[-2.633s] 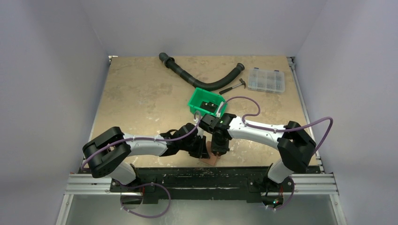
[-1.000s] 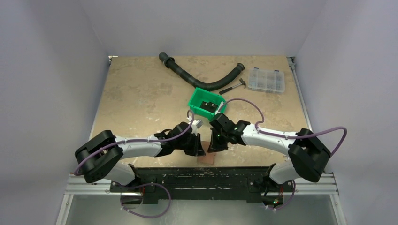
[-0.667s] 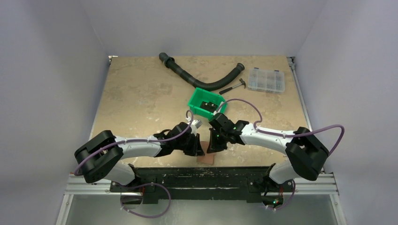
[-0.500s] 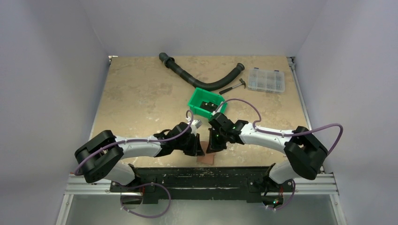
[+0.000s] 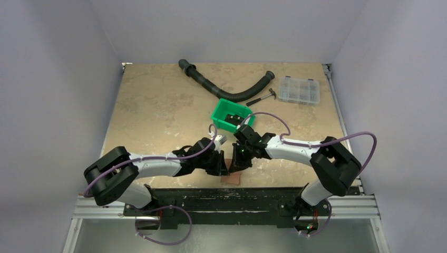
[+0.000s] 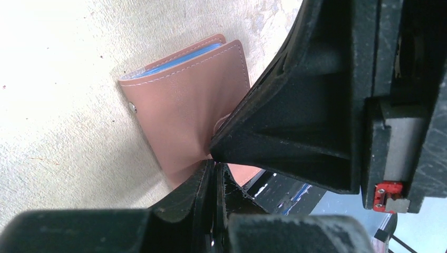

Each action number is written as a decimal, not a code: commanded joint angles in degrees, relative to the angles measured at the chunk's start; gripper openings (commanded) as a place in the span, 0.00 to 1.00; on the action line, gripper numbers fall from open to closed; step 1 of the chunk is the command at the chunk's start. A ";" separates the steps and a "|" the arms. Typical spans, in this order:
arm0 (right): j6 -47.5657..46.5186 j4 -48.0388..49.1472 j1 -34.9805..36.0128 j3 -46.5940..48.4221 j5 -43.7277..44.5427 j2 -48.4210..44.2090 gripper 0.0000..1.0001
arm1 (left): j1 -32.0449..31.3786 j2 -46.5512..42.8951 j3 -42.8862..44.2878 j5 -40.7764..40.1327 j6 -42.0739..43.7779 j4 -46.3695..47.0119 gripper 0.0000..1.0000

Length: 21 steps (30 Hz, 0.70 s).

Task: Put the credit cards into the card holder
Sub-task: Close the card holder at the corner of the board.

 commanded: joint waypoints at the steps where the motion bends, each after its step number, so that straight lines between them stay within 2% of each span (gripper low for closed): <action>1: -1.26 -2.08 -1.33 -3.78 3.61 3.93 0.00 | 0.31 -0.98 -0.56 -0.94 0.12 -0.35 0.00; 5: -0.88 -1.44 -3.13 -5.81 3.16 3.06 0.00 | 0.36 -1.23 -0.86 -1.15 -0.09 -0.19 0.00; 10: 1.59 8.29 -5.36 -13.45 -0.32 2.48 0.00 | 0.35 -1.14 -1.09 -1.12 -0.31 0.18 0.00; 15: 6.26 26.46 -7.59 -23.92 -6.13 2.22 0.00 | 0.35 -2.04 -1.80 -1.40 -0.62 -0.33 0.00; 21: 10.45 41.40 -11.22 -31.08 -9.19 4.80 0.00 | 0.36 -3.06 -1.99 -1.86 -0.85 -1.33 0.00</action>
